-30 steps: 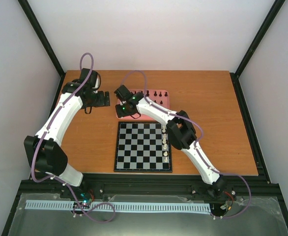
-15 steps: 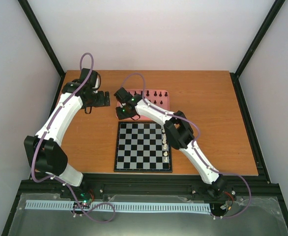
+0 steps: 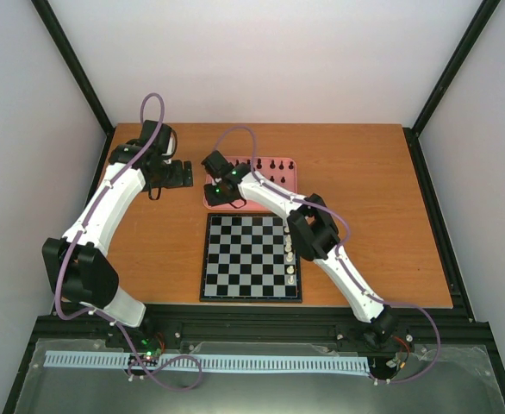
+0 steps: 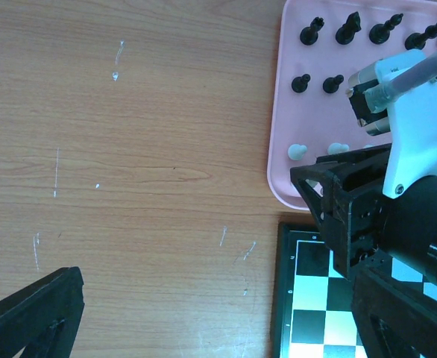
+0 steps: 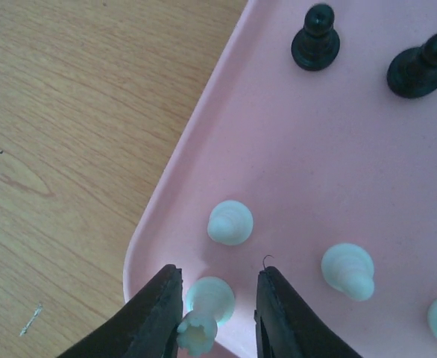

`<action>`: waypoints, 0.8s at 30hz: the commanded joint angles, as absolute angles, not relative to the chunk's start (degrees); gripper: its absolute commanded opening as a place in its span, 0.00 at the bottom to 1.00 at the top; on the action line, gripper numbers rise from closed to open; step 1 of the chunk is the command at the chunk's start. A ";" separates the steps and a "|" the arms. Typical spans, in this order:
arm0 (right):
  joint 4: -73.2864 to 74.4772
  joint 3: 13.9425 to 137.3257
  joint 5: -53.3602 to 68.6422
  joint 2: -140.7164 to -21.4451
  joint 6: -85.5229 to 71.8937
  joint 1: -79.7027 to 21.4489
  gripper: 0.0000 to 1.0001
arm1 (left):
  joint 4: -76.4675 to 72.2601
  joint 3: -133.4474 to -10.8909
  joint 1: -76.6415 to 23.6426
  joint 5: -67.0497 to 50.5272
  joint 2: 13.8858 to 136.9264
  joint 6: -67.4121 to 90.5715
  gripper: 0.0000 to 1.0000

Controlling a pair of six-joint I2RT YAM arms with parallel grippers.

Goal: Set up the chess pieces on the board
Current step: Pick up the chess piece from the storage box.

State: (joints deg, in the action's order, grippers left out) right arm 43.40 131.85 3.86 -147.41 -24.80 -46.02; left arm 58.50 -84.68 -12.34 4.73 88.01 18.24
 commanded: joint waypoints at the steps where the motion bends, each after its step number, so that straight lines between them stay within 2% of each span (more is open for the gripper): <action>1: 42.81 133.86 4.65 -148.88 -24.53 -45.53 0.31 | 58.45 -84.73 -12.65 4.75 87.69 18.50 1.00; 5: 43.10 133.97 5.09 -148.90 -24.48 -45.45 0.12 | 58.46 -84.74 -12.66 4.83 87.65 18.45 1.00; 8: 43.49 133.95 5.30 -148.54 -24.03 -45.44 0.04 | 58.50 -84.73 -12.65 4.83 87.70 18.50 1.00; 17: 45.66 132.31 3.63 -140.93 -21.43 -45.53 0.03 | 58.54 -85.17 -12.63 5.05 87.56 18.41 1.00; 24: 45.86 116.53 0.28 -124.56 -22.17 -45.94 0.03 | 58.47 -84.50 -12.61 5.65 87.06 18.25 1.00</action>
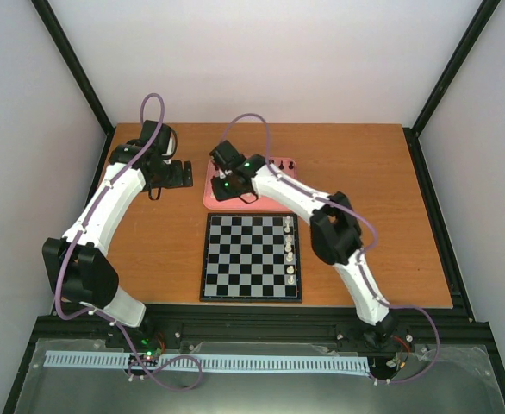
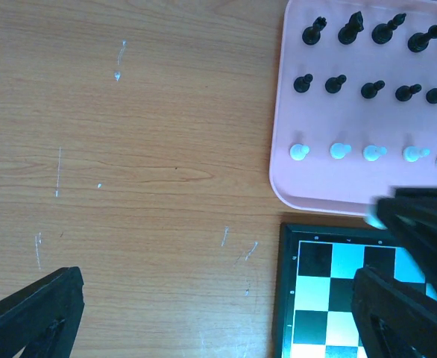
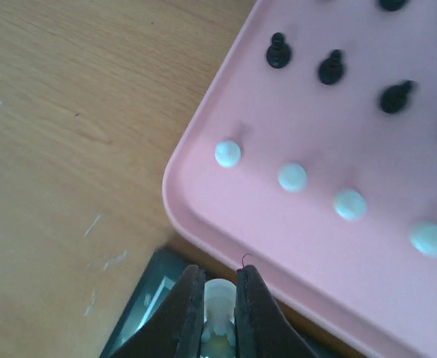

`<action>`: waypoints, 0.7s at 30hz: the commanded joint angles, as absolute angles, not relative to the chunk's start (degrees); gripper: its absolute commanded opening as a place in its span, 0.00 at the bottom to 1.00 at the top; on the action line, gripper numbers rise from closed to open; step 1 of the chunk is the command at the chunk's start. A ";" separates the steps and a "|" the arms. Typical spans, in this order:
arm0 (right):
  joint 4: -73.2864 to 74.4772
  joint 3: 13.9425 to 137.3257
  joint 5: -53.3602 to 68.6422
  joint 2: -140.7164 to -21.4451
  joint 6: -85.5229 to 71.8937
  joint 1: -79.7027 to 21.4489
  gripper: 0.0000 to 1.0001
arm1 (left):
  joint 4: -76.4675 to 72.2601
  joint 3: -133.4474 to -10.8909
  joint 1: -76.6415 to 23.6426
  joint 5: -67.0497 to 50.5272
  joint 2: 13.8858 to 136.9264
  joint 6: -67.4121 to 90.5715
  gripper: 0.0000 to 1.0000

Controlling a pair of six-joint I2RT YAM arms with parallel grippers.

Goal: Set up the chess pieces on the board
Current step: Pick up the chess piece from the storage box, then place the chess piece on the chessboard.

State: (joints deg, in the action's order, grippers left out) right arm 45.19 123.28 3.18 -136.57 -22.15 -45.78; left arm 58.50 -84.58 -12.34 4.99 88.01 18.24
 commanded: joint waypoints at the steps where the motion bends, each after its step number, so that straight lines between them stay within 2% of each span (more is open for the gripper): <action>1: 46.25 113.15 -0.57 -122.03 -22.58 -46.23 0.03 | 58.37 -84.42 -12.65 5.47 87.05 18.23 1.00; 11: 50.08 72.85 -5.97 -91.02 -35.33 -53.24 0.03 | 58.05 -85.41 -12.66 4.39 88.82 18.60 1.00; 16: 52.66 61.03 -9.29 -81.36 -44.85 -60.18 0.03 | 57.71 -84.90 -12.66 3.69 89.04 19.07 1.00; 21: 53.17 54.57 -12.67 -75.46 -52.23 -66.30 0.03 | 56.99 -83.03 -12.59 4.05 88.54 19.22 1.00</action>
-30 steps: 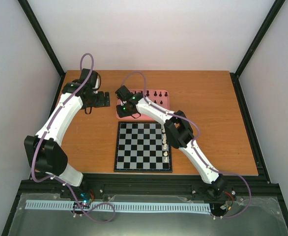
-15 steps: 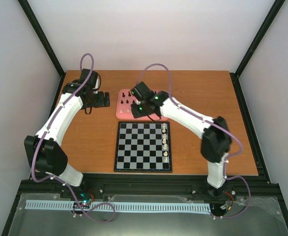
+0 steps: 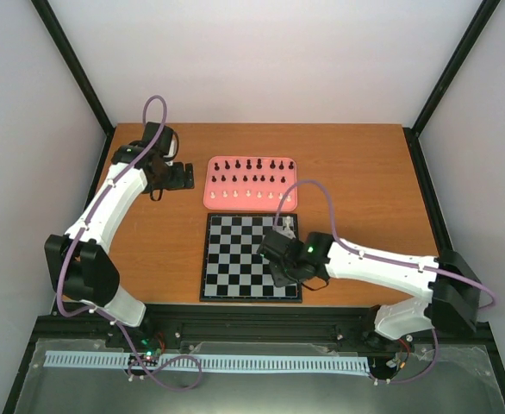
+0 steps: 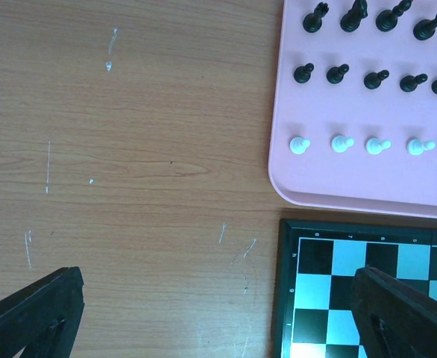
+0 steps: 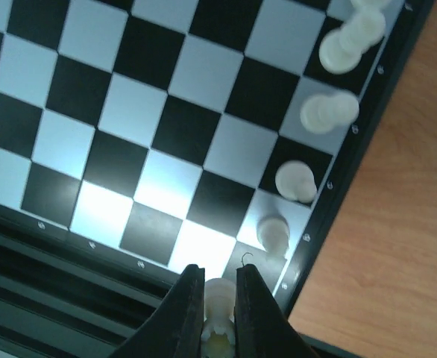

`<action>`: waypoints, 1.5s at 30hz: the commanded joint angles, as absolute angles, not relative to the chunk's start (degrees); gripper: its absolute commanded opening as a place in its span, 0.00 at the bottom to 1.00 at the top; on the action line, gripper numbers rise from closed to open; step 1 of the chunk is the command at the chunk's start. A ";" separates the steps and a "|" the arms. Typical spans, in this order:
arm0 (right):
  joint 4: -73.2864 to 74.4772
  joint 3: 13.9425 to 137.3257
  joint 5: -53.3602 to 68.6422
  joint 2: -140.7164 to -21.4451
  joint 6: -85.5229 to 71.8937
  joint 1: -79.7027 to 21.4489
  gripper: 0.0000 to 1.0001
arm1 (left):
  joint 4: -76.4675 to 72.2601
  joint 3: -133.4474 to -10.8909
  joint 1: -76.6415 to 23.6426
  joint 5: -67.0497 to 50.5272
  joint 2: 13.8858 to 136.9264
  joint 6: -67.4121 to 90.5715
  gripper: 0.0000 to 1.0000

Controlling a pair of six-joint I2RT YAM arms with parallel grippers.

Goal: Set up the chess pieces on the board
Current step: Place the chess piece on the chessboard.

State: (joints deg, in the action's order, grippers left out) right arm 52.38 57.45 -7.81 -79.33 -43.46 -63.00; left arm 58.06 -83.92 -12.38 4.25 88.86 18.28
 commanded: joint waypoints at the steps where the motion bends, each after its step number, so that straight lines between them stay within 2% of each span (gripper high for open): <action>1: 53.32 53.79 -13.01 -74.89 -53.62 -67.41 0.03 | 56.89 -82.84 -12.65 4.04 88.43 19.22 1.00; 7: 52.47 48.57 -13.62 -73.30 -62.14 -73.30 0.03 | 56.73 -82.79 -12.66 3.60 88.25 19.51 1.00; 15: 47.56 40.92 -14.56 -69.57 -67.25 -73.52 0.03 | 56.59 -82.65 -12.66 3.95 87.87 19.53 1.00; 40: 41.54 42.57 -11.52 -75.75 -60.25 -66.49 0.03 | 56.43 -83.08 -12.61 4.00 89.42 19.34 1.00; 45: 41.30 43.12 -11.17 -77.01 -59.88 -66.29 0.11 | 56.42 -82.92 -12.66 4.03 89.53 19.23 1.00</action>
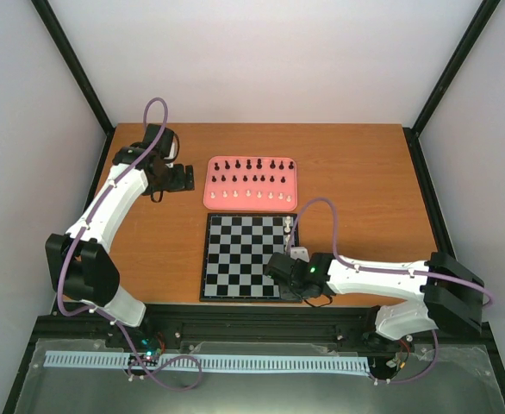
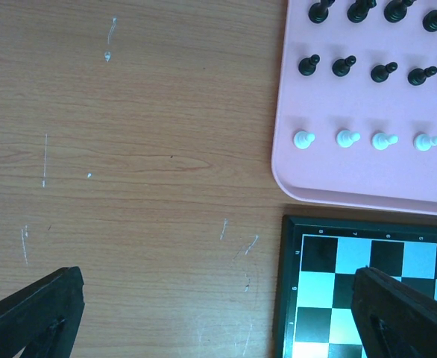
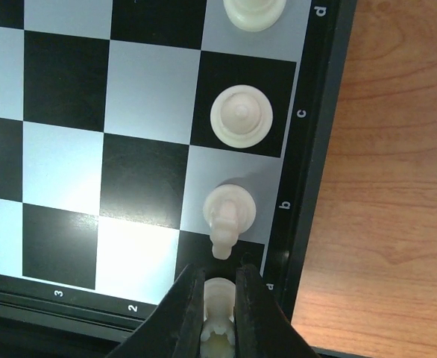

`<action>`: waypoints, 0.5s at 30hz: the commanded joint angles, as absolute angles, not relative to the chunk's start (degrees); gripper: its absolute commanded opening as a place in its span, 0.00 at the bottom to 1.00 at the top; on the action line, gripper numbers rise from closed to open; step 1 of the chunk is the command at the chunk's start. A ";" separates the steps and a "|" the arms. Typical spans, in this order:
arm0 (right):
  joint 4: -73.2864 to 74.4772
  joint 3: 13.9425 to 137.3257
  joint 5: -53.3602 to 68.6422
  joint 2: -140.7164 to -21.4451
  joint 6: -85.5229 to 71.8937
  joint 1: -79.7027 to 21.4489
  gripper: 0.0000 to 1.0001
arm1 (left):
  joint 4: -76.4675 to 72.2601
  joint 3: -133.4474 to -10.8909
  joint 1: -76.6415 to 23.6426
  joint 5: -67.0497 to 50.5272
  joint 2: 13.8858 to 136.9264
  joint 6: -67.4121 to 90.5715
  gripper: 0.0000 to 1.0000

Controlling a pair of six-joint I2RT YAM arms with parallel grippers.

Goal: Set up the chess pieces on the board
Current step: Place the chess piece on the chessboard.

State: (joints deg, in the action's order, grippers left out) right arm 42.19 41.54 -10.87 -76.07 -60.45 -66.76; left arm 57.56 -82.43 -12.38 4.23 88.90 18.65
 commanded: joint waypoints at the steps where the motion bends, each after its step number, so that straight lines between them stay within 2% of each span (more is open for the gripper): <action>1: 41.31 43.09 -11.12 -77.09 -59.83 -66.27 0.13 | 56.37 -82.96 -12.66 4.04 89.48 19.20 1.00; 15: 43.14 44.91 -11.12 -76.91 -58.85 -66.21 0.37 | 56.45 -82.94 -12.65 4.13 89.43 19.15 1.00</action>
State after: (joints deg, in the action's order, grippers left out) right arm 42.00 42.33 -10.09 -76.95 -59.18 -66.46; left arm 57.19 -82.43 -12.38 4.23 89.41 18.65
